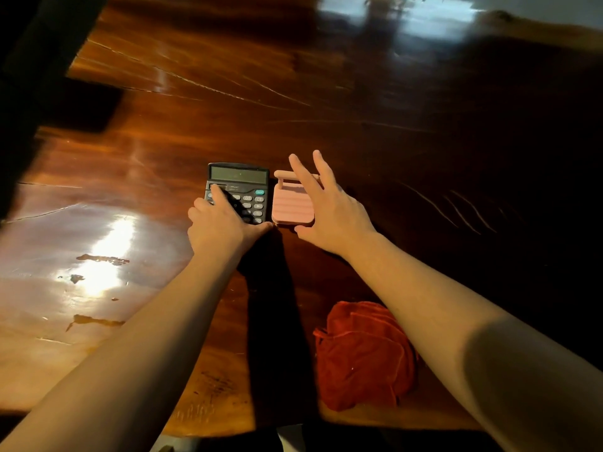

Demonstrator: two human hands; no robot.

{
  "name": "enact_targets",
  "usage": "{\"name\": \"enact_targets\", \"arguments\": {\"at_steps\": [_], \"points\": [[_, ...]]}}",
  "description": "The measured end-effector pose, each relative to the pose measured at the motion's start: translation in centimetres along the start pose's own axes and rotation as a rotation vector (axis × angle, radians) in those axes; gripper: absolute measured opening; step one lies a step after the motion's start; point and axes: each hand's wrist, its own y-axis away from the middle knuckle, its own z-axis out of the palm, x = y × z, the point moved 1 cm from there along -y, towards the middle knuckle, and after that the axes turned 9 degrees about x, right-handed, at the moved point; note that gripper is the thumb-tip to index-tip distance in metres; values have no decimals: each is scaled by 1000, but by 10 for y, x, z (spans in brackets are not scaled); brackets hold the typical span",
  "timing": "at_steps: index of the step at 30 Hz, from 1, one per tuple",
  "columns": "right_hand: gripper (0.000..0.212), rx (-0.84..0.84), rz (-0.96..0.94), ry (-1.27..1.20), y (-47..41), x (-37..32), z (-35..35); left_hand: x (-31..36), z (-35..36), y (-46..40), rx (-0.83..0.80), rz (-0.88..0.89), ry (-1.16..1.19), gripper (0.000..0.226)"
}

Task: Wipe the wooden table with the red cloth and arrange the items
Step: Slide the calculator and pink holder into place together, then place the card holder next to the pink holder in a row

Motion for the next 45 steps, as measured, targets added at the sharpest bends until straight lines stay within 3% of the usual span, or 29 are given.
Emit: {"name": "enact_targets", "arguments": {"at_steps": [3, 5, 9, 12, 21, 27, 36, 42, 45], "points": [[125, 58, 49, -49, 12, 8, -6, -7, -8, 6, 25, 5, 2, 131], [118, 75, 120, -106, 25, 18, -12, -8, -16, 11, 96, 40, 55, 119], [99, 102, 278, -179, 67, 48, -24, 11, -29, 37, 256, 275, 182, 81], [89, 123, 381, -173, 111, 78, -33, 46, -29, 72, 222, 478, 241, 69], [82, 144, 776, -65, 257, 176, -68, 166, 32, 174, -239, 850, 39, 92], [86, 117, 980, 77, 346, 233, -86, 220, 73, 235, -403, 1026, -116, 98], [95, 10, 1079, 117, 432, 296, -94, 259, 109, 293, -494, 1134, -298, 106], [57, 40, 1100, -15, 455, 305, -94, 267, 125, 311, -477, 1143, -391, 107], [49, 44, 1085, -34, 458, 306, -94, 266, 127, 312, -474, 1136, -397, 107]]}}
